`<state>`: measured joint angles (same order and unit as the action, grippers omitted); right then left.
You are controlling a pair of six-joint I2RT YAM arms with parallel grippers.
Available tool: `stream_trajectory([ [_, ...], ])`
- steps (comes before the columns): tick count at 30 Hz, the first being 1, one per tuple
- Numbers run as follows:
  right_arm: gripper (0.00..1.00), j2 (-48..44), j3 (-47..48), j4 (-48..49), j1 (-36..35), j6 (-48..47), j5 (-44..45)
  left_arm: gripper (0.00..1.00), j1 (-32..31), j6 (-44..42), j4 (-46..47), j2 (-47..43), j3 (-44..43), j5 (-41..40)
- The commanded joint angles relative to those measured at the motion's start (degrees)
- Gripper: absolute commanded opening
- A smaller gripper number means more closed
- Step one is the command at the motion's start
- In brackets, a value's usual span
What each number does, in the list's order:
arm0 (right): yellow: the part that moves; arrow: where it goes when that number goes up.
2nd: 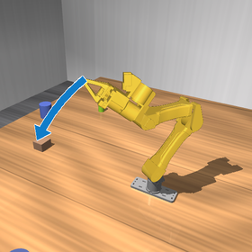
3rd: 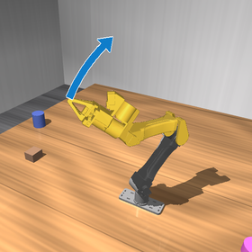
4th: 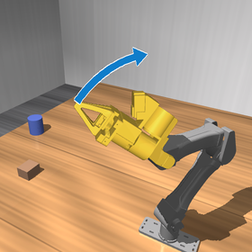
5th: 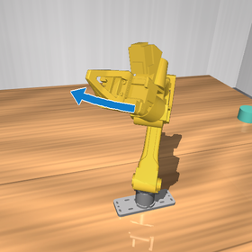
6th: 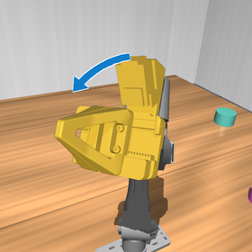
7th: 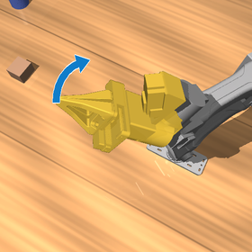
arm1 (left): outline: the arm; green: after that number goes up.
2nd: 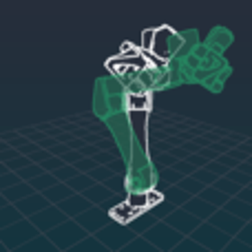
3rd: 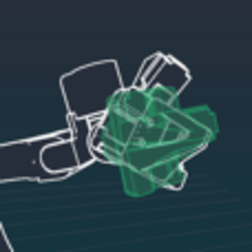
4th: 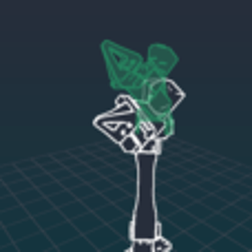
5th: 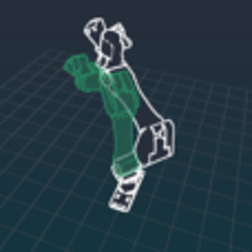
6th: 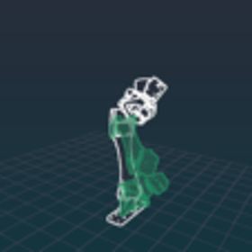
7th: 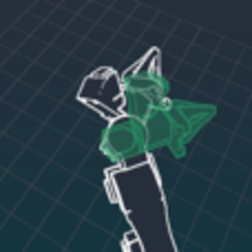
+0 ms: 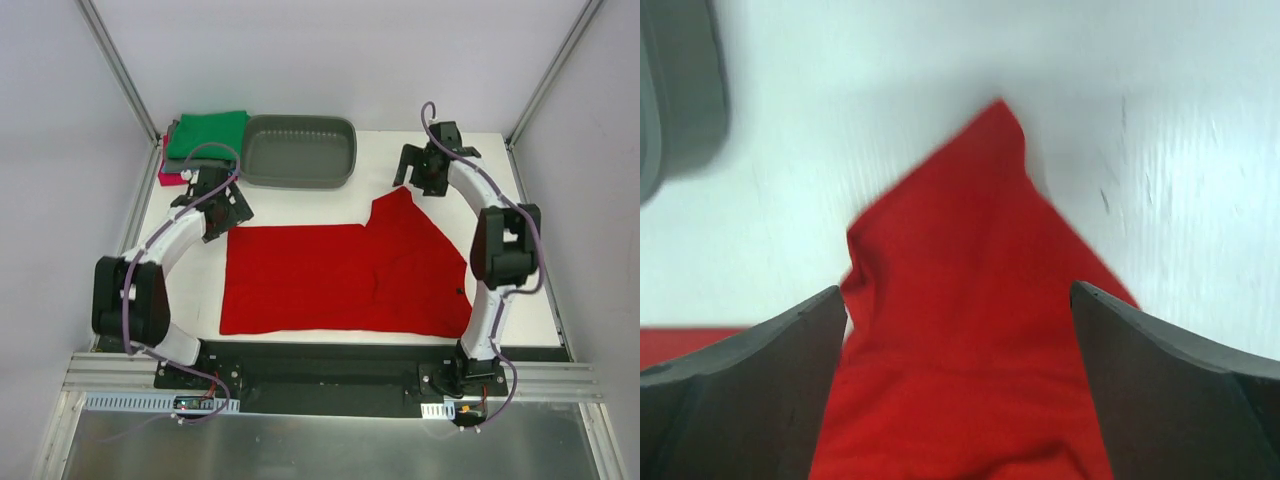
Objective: Fold and stack the t-shirts
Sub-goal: Grap the side of the flattened tshirt furthest away from the robot with both arms
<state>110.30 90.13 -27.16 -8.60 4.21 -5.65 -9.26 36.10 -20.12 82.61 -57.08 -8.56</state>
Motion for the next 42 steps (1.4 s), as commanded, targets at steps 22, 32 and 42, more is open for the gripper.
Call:
stream_trajectory([
  [22,0.8,34.1,41.0,-19.59,-2.29,-9.57,2.39,0.59,2.75,-4.46,-11.34,29.36,-19.73,-4.63],
  [32,0.29,32.09,36.01,-19.87,-3.62,-7.99,10.75,0.38,2.75,-4.02,-12.66,31.47,-20.26,-2.7],
  [42,0.01,24.89,27.75,-14.26,-4.05,-10.79,9.08,0.01,2.75,-4.02,-13.1,30.33,-19.3,-1.02],
])
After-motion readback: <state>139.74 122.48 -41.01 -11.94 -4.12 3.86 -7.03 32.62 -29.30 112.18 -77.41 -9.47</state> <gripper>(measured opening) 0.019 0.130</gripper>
